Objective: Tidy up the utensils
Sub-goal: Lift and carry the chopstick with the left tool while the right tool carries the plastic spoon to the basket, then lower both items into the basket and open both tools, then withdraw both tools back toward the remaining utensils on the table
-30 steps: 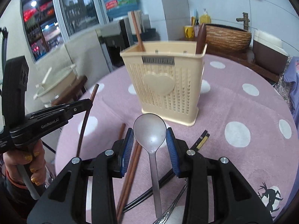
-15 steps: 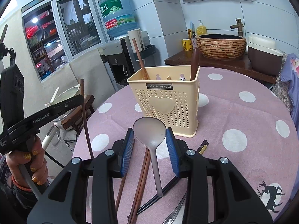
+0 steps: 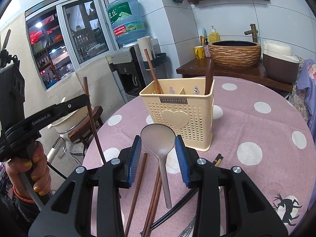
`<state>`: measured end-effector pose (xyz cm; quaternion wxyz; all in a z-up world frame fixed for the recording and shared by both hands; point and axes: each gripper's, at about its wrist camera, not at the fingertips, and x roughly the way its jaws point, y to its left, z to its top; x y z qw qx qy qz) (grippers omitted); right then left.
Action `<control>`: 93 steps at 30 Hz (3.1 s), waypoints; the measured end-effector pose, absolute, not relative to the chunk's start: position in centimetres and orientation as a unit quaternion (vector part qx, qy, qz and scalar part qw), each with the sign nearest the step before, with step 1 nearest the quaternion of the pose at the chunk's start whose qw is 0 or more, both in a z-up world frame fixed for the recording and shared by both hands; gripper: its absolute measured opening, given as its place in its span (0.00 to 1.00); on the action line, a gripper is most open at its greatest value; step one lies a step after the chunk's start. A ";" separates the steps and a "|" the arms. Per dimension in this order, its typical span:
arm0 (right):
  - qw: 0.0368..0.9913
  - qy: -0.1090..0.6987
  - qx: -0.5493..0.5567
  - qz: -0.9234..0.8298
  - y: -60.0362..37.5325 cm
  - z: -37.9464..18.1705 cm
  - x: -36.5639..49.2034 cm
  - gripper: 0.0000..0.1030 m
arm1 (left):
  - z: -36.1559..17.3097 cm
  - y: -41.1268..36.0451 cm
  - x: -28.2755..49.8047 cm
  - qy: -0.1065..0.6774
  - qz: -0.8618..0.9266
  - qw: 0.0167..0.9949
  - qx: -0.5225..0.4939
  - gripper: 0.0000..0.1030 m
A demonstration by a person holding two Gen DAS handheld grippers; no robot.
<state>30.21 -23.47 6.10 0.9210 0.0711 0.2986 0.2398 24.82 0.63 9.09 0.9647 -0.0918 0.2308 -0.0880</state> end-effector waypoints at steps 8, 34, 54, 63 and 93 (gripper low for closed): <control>0.940 0.236 0.067 0.237 -23.3 11.9 32.1 0.35 | 16.0 -0.2 26.1 0.163 -0.112 0.976 -0.093 0.07; 0.968 0.202 0.052 0.140 -23.0 9.7 41.4 0.35 | 12.9 -4.2 36.0 0.124 -0.070 0.986 -0.092 0.07; 0.969 0.212 0.043 0.122 -23.0 5.9 39.3 0.43 | 8.7 -3.5 35.3 0.186 -0.085 0.974 -0.095 0.13; 0.963 0.239 0.021 0.120 -23.9 5.9 34.8 0.52 | 6.9 -1.3 31.1 0.240 -0.084 0.962 -0.101 0.75; 0.911 0.406 0.028 0.065 -26.0 -5.5 28.0 0.56 | -6.0 -0.9 26.8 0.444 -0.078 0.889 -0.079 0.53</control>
